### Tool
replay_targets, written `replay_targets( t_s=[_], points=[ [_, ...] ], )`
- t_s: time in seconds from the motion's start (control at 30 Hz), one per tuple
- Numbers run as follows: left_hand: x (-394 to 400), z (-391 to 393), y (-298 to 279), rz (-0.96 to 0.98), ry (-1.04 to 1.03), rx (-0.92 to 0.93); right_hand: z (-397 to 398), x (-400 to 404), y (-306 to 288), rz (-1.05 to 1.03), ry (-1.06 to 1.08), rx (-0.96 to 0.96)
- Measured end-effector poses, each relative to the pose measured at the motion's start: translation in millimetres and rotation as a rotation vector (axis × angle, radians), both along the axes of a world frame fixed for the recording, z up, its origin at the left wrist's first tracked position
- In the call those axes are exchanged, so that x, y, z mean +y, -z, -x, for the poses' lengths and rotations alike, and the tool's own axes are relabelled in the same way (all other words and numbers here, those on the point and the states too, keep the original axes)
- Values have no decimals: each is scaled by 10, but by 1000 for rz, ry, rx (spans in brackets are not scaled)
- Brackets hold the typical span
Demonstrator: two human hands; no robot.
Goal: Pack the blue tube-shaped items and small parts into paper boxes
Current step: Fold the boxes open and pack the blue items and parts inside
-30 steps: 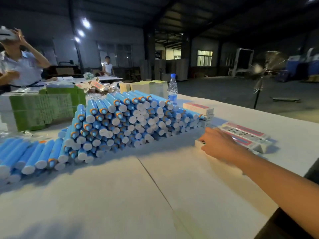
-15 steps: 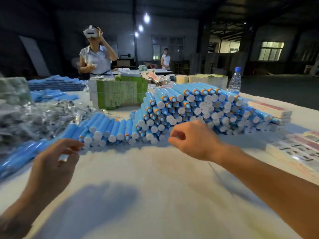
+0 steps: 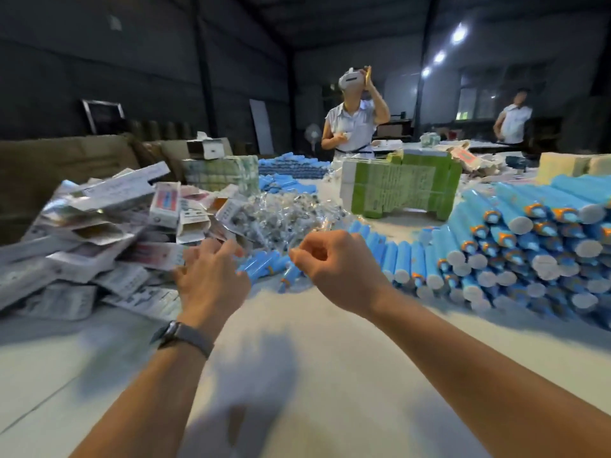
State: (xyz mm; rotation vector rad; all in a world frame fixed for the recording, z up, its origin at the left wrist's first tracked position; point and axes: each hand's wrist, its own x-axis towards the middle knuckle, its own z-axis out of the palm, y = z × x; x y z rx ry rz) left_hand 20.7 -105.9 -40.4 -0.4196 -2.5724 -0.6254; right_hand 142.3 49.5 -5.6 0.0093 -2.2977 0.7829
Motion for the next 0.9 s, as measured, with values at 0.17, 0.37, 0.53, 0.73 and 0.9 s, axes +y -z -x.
replay_targets(
  t_s=[0.17, 0.37, 0.53, 0.73, 0.9],
  points=[
    [-300, 206, -5, 179, -147, -276, 0, 83, 30, 25, -15, 19],
    [-315, 248, 87, 372, -47, -503, 6, 63, 80, -4, -19, -54],
    [-233, 39, -21, 360, -70, -351, -16, 51, 71, -2, -4, -52],
    [48, -468, -379, 151, -26, 78, -15, 107, 53, 27, -10, -32],
    [187, -824, -452, -72, 131, 453, -17, 174, 0, 65, 33, -18]
  ],
)
